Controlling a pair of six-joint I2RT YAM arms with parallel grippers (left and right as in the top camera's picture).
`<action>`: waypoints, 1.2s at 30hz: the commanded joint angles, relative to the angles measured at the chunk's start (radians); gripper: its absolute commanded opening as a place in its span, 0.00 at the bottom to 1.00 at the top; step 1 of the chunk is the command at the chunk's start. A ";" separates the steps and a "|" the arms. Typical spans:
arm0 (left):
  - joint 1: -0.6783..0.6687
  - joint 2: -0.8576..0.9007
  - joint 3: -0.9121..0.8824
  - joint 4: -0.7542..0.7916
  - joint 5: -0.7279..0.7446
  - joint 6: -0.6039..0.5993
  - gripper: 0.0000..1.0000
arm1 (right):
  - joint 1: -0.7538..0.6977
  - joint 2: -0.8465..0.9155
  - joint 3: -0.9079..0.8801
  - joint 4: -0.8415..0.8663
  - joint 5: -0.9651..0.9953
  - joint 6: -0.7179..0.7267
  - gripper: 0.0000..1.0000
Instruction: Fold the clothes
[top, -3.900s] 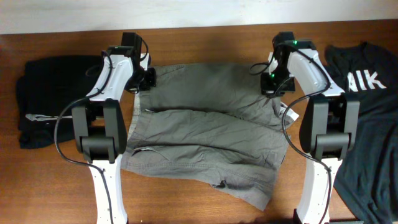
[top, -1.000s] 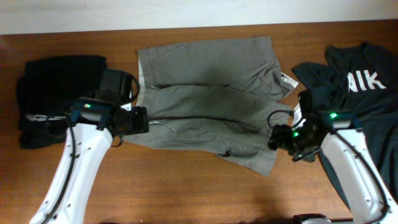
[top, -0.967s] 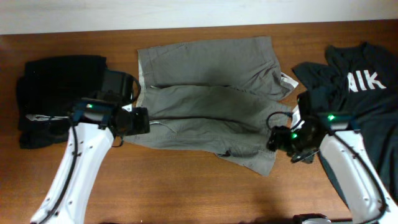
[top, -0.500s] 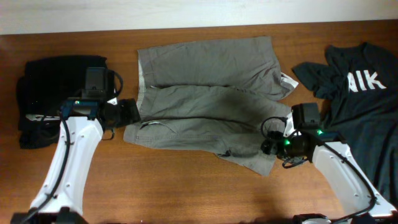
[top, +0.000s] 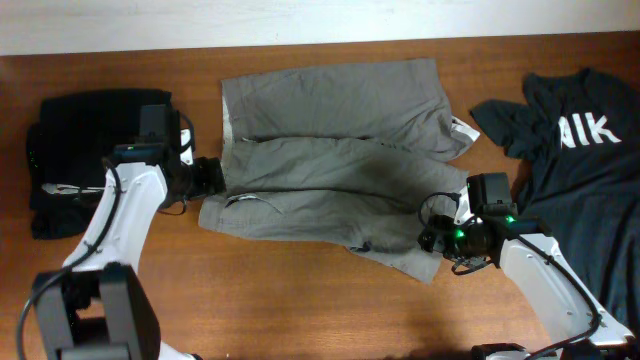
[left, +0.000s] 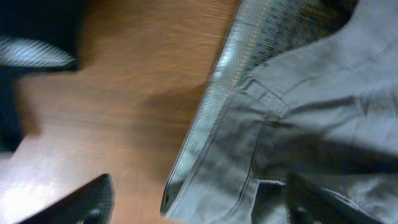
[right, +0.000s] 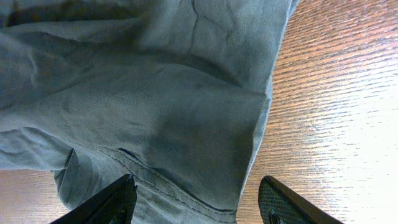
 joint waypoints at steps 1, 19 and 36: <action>0.015 0.040 0.000 0.017 0.142 0.182 0.81 | -0.005 -0.013 -0.009 0.002 -0.009 0.008 0.68; 0.154 0.139 -0.002 -0.054 0.431 0.372 0.67 | -0.005 -0.013 -0.009 -0.005 -0.009 0.007 0.68; 0.154 0.161 -0.002 -0.178 0.457 0.370 0.08 | -0.005 -0.015 0.007 0.002 -0.013 0.008 0.04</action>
